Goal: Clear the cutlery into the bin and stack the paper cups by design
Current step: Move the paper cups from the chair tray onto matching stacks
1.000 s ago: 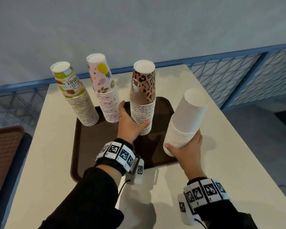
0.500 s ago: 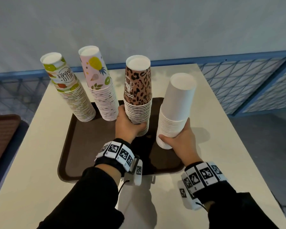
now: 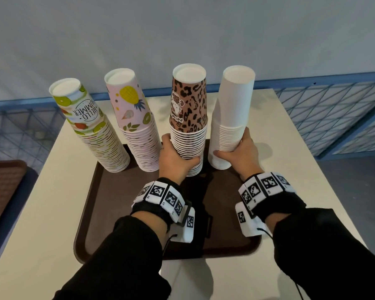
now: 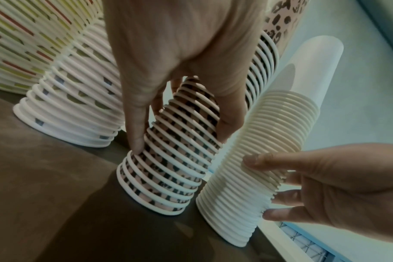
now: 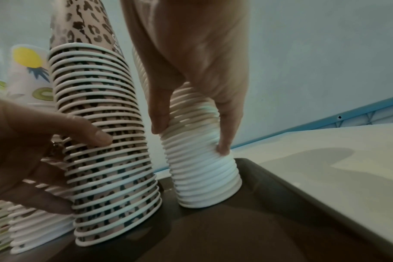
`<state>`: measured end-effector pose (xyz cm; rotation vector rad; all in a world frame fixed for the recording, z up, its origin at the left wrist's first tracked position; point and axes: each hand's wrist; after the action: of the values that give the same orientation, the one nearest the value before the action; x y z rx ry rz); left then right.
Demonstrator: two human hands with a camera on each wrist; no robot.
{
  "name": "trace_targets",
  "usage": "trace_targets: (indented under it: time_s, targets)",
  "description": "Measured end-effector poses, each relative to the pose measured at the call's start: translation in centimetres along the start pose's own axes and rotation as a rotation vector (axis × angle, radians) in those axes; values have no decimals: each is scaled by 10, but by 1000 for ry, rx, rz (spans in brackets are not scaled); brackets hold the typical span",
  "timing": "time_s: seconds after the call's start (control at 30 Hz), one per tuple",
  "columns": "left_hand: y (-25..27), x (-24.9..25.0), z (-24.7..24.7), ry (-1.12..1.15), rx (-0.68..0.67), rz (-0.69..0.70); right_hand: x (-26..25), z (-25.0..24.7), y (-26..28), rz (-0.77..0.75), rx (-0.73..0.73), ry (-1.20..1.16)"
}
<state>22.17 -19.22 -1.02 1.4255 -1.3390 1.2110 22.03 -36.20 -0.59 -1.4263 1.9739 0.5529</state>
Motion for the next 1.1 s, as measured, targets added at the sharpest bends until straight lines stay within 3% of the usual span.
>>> trace_targets:
  time_s: [0.4,0.7,0.8,0.9,1.0,1.1]
  targets:
    - [-26,-8,9,16,50,-7,6,4,-18,-8,-33,-8]
    - [-19,-4,6,-17,-39,-21,6,2,-16,2,-46,14]
    - [5,-10,-5,-46,-14,-69,0,-1,-2,52,110,-15]
    - [29,-20,-21,-107,205,-45,-14,-1,28,-30,335,-92]
    - [32,-19,-35,-133,352,-49,-27,10,56,-110,181,-142]
    - [16,-11,-49,-2,368,-67,-37,26,56,-100,-110,-111]
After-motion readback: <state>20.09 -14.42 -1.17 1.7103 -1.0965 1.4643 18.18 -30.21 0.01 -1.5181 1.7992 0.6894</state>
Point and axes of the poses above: each hand's wrist, its own y-axis away from the middle knuckle, its own z-axis out of the palm, x = y × z, and after that the axes turned 13 degrees about y, right-handed
